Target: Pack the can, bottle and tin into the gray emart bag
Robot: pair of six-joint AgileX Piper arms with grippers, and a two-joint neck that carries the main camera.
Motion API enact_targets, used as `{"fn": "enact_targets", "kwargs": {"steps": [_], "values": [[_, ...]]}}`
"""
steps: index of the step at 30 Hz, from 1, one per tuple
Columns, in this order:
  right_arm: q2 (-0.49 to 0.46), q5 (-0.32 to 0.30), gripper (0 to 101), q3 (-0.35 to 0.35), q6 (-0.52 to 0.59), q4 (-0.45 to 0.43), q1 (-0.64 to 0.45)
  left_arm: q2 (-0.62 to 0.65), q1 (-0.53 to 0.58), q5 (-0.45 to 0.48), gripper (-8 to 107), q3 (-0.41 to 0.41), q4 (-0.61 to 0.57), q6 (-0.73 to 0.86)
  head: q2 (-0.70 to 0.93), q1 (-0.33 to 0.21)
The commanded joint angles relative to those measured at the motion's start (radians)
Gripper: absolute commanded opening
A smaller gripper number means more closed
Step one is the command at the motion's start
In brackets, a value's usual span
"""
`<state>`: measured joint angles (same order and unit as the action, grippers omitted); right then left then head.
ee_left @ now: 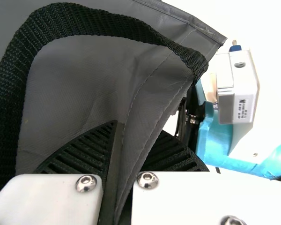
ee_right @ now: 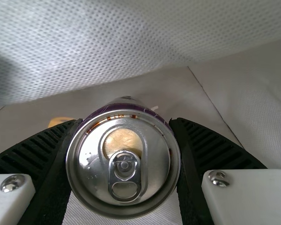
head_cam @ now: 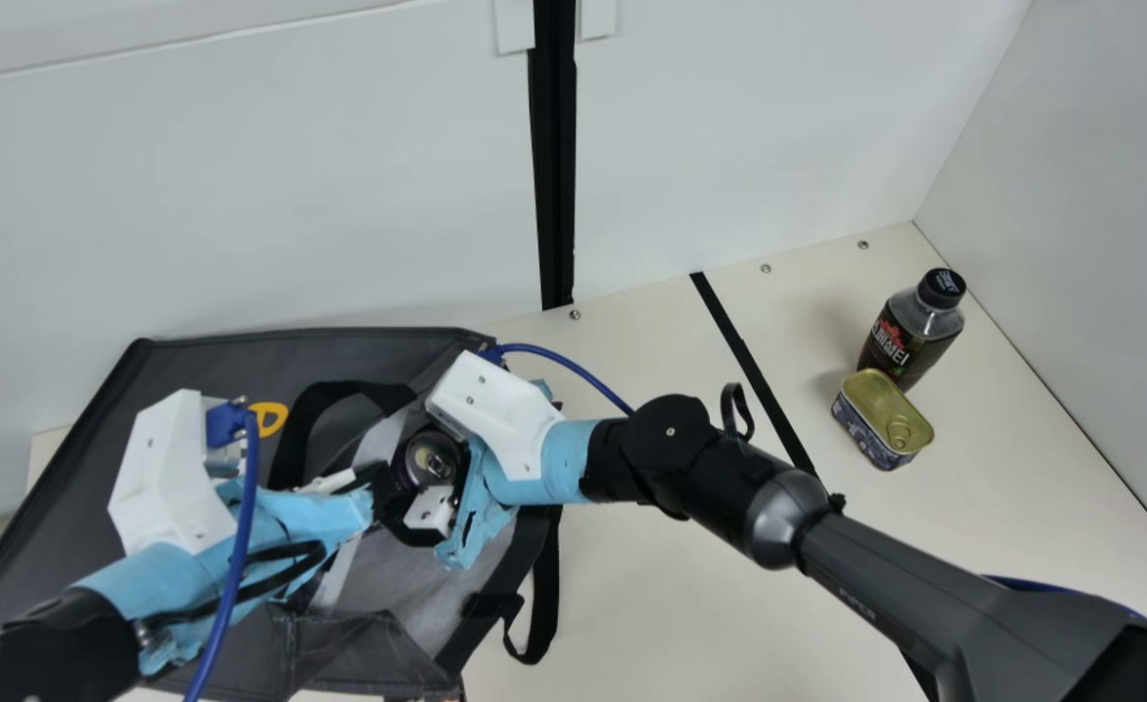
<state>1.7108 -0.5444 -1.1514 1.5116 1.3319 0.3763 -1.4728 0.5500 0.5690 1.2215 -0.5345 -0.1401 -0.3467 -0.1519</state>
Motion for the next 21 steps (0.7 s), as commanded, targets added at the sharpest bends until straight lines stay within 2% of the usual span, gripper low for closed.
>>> {"fn": "enact_targets", "kwargs": {"steps": [1,12,21], "values": [[0.009,-0.003,0,-0.001,0.013,0.013,0.002,0.0,0.0,0.0,10,0.0,0.0,0.0,-0.002,-0.023],[0.049,0.006,0,-0.011,0.066,0.064,0.019,0.0,0.0,0.0,10,0.0,0.0,0.0,-0.002,-0.023],[0.06,0.013,30,-0.018,0.083,0.08,0.033,0.0,0.0,0.0,10,0.0,0.0,0.0,-0.002,-0.023]]}}
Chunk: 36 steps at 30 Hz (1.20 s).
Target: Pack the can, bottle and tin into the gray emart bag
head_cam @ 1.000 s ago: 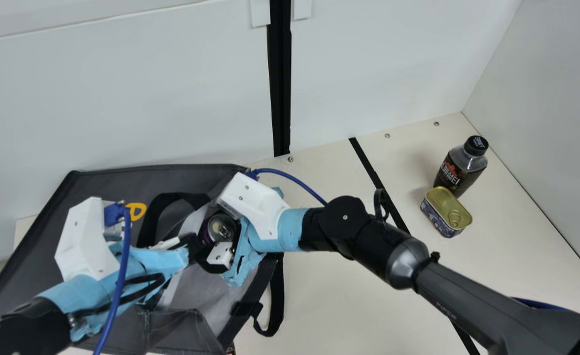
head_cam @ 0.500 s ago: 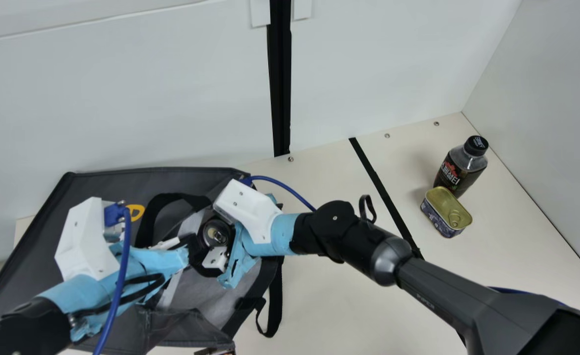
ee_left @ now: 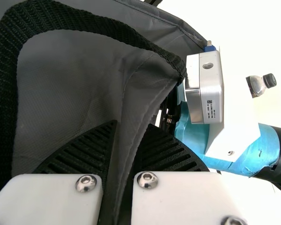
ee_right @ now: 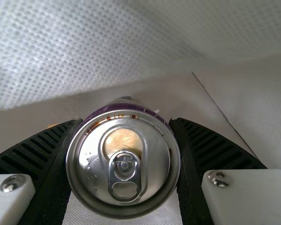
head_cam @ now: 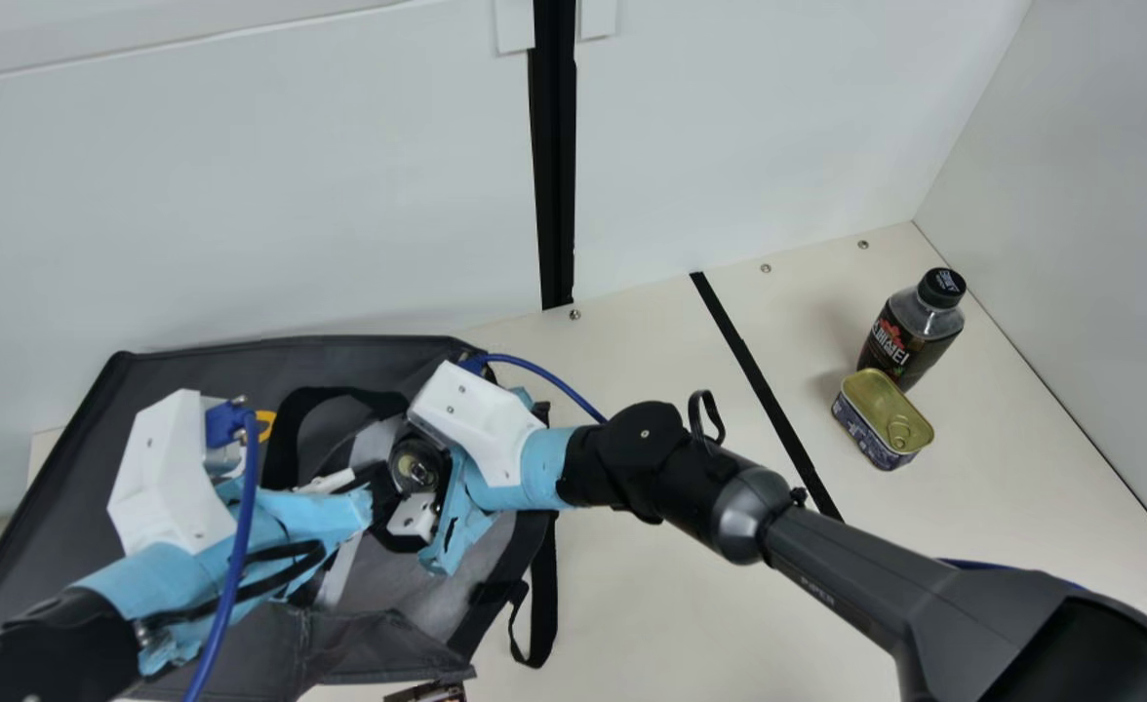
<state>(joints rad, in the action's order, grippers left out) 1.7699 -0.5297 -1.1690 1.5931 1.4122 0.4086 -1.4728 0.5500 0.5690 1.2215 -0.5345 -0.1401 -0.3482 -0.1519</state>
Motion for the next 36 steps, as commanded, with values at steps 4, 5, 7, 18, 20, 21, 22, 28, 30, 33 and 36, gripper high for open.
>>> {"fn": "enact_targets", "kwargs": {"steps": [4,5,7,18,20,21,22,28,30,33,36], "values": [[0.0,0.001,43,0.0,0.004,0.003,0.004,0.0,0.0,0.0,10,0.0,0.0,0.0,-0.001,-0.023],[-0.001,0.002,47,0.0,0.004,0.003,0.005,0.0,0.0,0.0,10,0.0,0.0,0.0,-0.001,-0.023],[-0.002,0.003,53,0.001,0.004,0.002,0.006,0.0,0.0,0.0,10,0.0,0.0,0.0,-0.001,-0.023],[-0.02,0.009,90,0.014,0.006,-0.002,0.003,0.0,0.0,0.0,10,0.0,0.0,0.0,-0.001,-0.023],[-0.024,0.01,91,0.017,0.006,-0.002,0.001,0.0,0.0,0.0,10,0.0,0.0,0.0,-0.001,-0.023],[-0.027,0.01,91,0.019,0.006,-0.003,0.0,0.0,0.0,0.0,10,0.0,0.0,0.0,-0.001,-0.023],[-0.031,0.01,91,0.021,0.005,-0.004,-0.002,0.0,0.0,0.0,10,0.0,0.0,0.0,-0.001,-0.023],[-0.061,0.009,91,0.038,-0.004,-0.015,-0.011,0.0,0.0,0.0,10,0.0,0.0,0.0,-0.001,-0.023],[-0.073,0.007,91,0.044,-0.01,-0.02,-0.016,0.0,0.0,0.0,10,0.0,0.0,0.0,-0.001,-0.023],[-0.096,0.002,91,0.053,-0.024,-0.033,-0.023,0.0,0.0,0.0,10,0.0,0.0,0.0,-0.001,-0.023],[-0.12,-0.004,91,0.062,-0.04,-0.048,-0.032,0.0,0.0,0.0,10,0.0,0.0,0.0,-0.001,-0.023]]}}
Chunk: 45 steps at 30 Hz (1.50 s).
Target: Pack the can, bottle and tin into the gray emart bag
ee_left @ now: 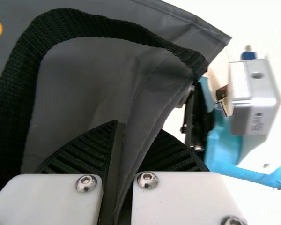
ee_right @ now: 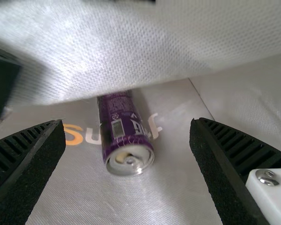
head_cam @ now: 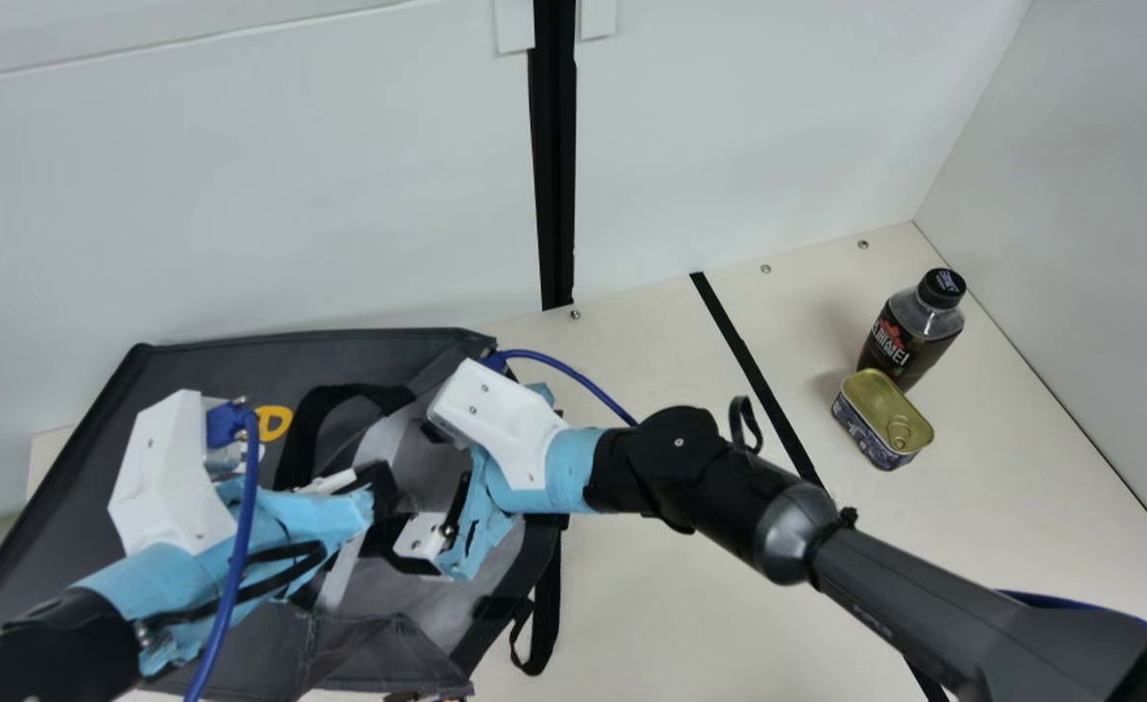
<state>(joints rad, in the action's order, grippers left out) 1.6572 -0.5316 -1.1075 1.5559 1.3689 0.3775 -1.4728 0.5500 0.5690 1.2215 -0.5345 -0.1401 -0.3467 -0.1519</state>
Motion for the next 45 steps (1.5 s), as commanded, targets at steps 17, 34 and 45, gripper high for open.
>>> {"fn": "enact_targets", "kwargs": {"steps": [17,34,45], "values": [[-0.151,-0.03,91,0.049,-0.124,-0.126,-0.045,0.0,0.0,0.0,10,0.0,0.0,0.0,-0.002,-0.023],[-0.303,-0.042,91,0.094,-0.272,-0.257,-0.059,0.0,0.0,0.0,10,0.0,0.0,0.0,-0.002,-0.023],[-0.391,-0.044,91,0.111,-0.384,-0.368,-0.078,0.0,0.0,0.0,10,0.0,0.0,0.0,-0.002,-0.023]]}}
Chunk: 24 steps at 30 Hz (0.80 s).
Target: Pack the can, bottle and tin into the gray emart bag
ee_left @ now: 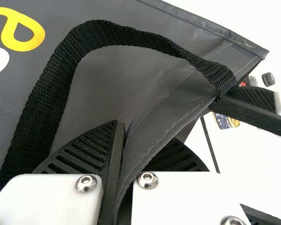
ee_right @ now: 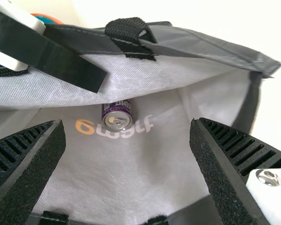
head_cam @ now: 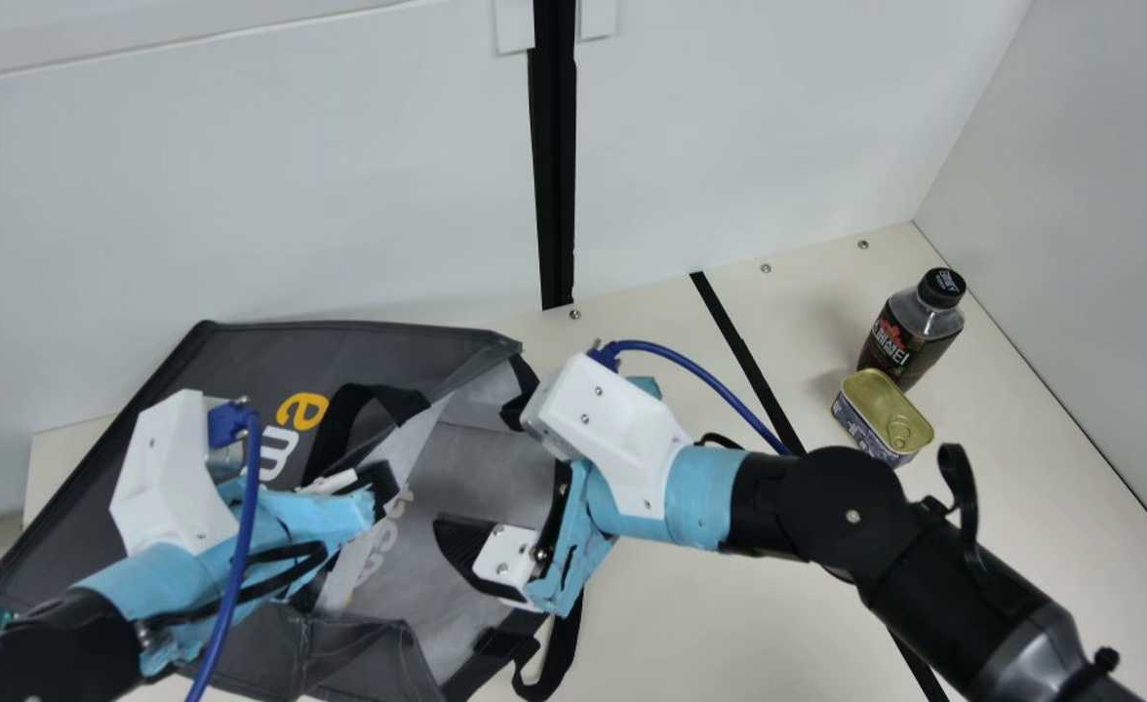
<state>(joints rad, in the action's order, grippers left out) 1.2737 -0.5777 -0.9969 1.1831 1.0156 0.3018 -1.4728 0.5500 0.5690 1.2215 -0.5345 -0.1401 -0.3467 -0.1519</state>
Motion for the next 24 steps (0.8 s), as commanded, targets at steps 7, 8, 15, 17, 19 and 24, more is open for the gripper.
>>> {"fn": "enact_targets", "kwargs": {"steps": [7,8,15,17,19,24], "values": [[-0.06,0.0,91,0.008,-0.086,-0.092,-0.02,0.0,0.0,0.0,10,0.0,0.0,0.0,-0.002,-0.023],[-0.067,0.0,91,0.009,-0.097,-0.104,-0.021,0.0,0.0,0.0,10,0.0,0.0,0.0,-0.002,-0.023],[-0.115,0.001,91,0.012,-0.177,-0.193,-0.034,0.0,0.0,0.0,10,0.0,0.0,0.0,-0.002,-0.023],[-0.127,0.003,91,0.012,-0.199,-0.219,-0.037,0.0,0.0,0.0,10,0.0,0.0,0.0,-0.002,-0.023],[-0.138,0.005,91,0.012,-0.221,-0.244,-0.041,0.0,0.0,0.0,10,0.0,0.0,0.0,-0.002,-0.023],[-0.165,0.008,91,0.011,-0.277,-0.31,-0.047,0.0,0.0,0.0,10,0.0,0.0,0.0,-0.002,-0.023]]}}
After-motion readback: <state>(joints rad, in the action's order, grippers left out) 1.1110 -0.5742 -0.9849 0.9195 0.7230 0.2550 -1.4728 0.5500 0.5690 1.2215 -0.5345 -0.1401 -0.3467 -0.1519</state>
